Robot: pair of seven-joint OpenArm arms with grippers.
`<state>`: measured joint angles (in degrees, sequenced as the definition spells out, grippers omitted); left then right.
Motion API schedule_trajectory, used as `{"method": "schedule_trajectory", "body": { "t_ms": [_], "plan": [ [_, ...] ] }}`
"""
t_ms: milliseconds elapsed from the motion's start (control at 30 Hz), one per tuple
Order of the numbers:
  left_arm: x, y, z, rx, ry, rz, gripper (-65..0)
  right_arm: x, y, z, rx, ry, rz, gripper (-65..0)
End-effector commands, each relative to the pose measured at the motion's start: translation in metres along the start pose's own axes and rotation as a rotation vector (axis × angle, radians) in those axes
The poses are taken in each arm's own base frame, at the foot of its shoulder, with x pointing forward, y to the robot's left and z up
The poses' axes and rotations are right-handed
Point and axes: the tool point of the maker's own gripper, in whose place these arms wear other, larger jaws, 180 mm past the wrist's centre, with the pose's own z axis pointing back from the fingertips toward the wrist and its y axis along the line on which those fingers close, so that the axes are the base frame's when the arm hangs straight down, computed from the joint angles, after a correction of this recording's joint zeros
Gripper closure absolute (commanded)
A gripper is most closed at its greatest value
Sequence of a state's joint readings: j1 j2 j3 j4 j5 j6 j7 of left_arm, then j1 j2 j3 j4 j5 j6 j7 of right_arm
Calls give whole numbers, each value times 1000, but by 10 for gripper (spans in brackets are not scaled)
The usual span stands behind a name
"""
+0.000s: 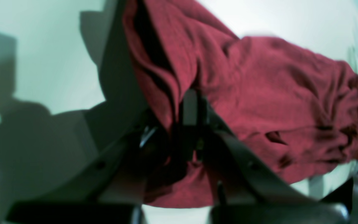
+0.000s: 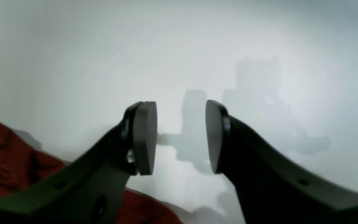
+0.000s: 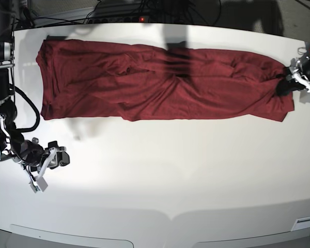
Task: Fold the T-shirt properly
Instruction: 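Lift the strip end with the left gripper and pull it outward, then fold the held strip end back over the shirt with the left gripper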
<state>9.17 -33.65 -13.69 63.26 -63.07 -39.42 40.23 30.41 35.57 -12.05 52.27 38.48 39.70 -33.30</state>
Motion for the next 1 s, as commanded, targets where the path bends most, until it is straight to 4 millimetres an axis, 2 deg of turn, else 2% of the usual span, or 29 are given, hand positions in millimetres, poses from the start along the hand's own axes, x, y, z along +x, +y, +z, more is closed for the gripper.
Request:
{"method": "schedule_trajectory", "body": {
  "t_ms": [0, 100, 267, 367, 433, 533, 633, 800, 867, 967],
  "plan": [
    [20, 1, 10, -7, -62, -4, 0, 27, -4, 11, 3, -79, 1, -261],
    [26, 12, 26, 19, -116, 32, 0, 24, 2, 9, 35, -96, -38, -261],
    [34, 30, 50, 76, -176, 56, 0, 6, 7, 6, 53, -78, -69, -260],
    [32, 35, 56, 89, -180, 62, 0, 0, 11, 2, 62, -68, -75, -261],
    [28, 30, 55, 71, -162, 73, 0, -2, 14, 0, 69, -64, -77, -260],
    [29, -1, 54, -42, -152, 98, 0, -1, 19, -3, 78, -67, -79, -260],
    [39, -51, 62, -195, -194, 79, 0, -1, 21, -5, 84, -69, -81, -261],
    [32, -129, 61, -353, -240, -7, 0, 0, 21, -5, 83, -73, -81, -261],
    [27, -150, 52, -384, -285, -4, 0, 0, 21, -5, 83, -73, -82, -261],
    [8, -175, 31, -424, -288, 21, 0, -1, 21, -5, 83, -72, -81, -261]
  ]
}}
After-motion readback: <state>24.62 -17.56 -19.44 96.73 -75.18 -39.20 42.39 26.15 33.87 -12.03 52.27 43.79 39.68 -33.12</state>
